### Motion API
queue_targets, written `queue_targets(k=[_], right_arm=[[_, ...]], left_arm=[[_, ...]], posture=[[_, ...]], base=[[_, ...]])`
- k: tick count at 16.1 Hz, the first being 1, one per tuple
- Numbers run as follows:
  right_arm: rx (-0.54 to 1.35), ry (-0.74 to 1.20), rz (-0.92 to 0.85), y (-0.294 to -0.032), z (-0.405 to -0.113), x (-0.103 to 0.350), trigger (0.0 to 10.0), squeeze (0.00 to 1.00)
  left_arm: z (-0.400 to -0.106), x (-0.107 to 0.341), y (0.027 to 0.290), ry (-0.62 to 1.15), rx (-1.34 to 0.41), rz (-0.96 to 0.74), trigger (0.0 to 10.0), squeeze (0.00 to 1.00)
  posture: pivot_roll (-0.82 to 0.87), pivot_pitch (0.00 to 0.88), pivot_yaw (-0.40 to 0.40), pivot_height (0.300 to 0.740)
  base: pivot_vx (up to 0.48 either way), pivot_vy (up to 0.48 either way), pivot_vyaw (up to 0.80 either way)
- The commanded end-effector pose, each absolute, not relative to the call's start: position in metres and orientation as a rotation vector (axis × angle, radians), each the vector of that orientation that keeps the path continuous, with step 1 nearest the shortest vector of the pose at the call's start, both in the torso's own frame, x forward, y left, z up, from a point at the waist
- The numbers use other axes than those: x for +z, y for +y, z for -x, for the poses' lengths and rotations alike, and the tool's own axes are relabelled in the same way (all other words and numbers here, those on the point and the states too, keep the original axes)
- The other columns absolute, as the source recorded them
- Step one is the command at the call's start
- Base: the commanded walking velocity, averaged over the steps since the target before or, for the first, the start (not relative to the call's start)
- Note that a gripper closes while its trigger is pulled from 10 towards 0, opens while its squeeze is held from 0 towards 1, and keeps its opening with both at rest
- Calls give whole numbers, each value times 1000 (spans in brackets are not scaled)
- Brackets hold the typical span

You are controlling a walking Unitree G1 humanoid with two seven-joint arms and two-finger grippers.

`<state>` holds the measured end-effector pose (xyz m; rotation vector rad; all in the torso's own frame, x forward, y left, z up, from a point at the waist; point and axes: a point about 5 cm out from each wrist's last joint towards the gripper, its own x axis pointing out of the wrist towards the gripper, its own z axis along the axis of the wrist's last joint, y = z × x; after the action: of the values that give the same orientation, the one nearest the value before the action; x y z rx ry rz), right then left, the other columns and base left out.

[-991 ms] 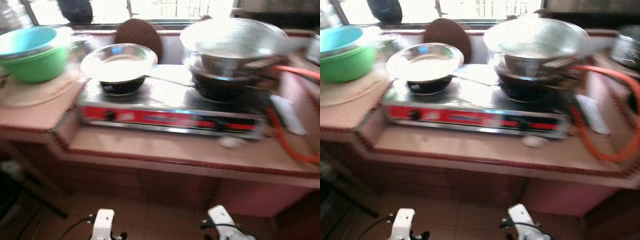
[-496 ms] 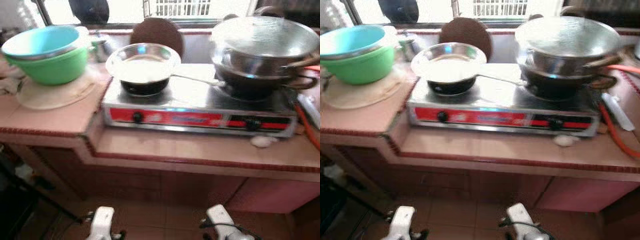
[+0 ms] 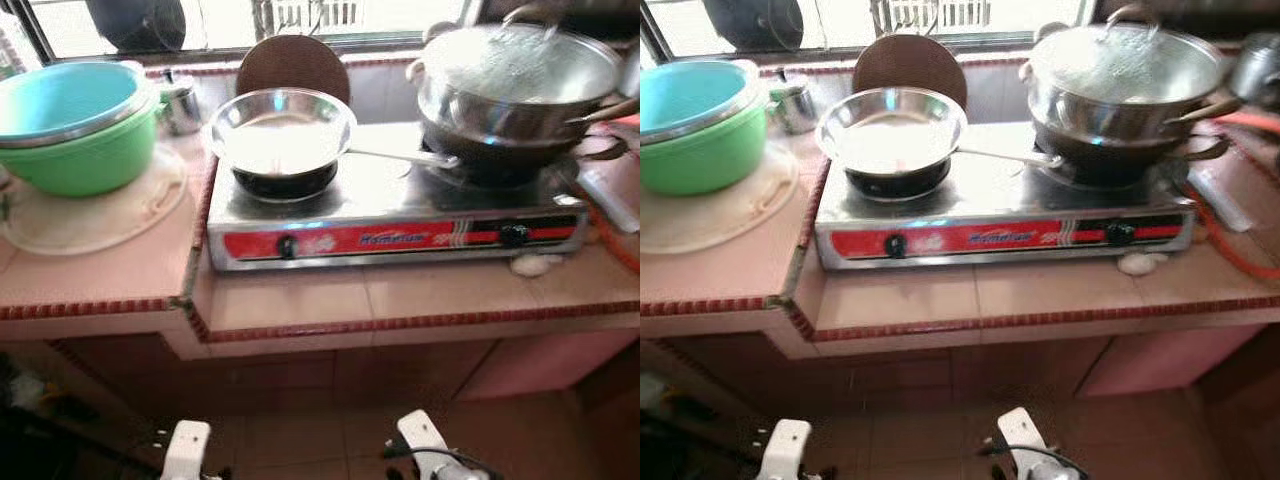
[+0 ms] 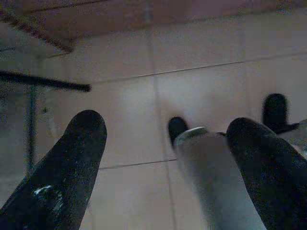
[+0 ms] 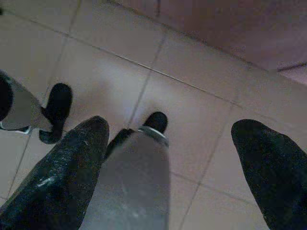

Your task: Kitchen organization

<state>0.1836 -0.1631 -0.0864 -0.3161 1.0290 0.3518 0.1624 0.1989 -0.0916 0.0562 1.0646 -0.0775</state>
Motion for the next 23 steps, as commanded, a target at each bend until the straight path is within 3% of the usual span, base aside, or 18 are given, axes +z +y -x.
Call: queue_targets(k=[1, 10, 14, 18, 23], right_arm=[[345, 1041, 343, -171, -182, -87, 10000, 0], [393, 1023, 406, -175, -194, -80, 10000, 0], [294, 1004, 240, -167, -202, -77, 10000, 0], [139, 1044, -38, -171, -197, -79, 10000, 0], [148, 1044, -55, -171, -195, -80, 10000, 0]], left_arm=[[-162, -93, 192, 1066, -88, -49, 10000, 0], [-155, -97, 182, 1069, -27, 0, 10000, 0], [-153, -97, 191, 1065, -5, -43, 10000, 0], [-160, -92, 205, 1036, 68, -55, 10000, 0], [-163, -91, 205, 1040, 58, -60, 10000, 0]], posture=[[-127, 40, 30, 740], [-80, 36, -36, 740], [-85, 38, -19, 740], [-101, 45, 18, 740], [-114, 54, 34, 740]], base=[[0, 0, 0], [0, 0, 0], [0, 0, 0], [0, 0, 0], [0, 0, 0]])
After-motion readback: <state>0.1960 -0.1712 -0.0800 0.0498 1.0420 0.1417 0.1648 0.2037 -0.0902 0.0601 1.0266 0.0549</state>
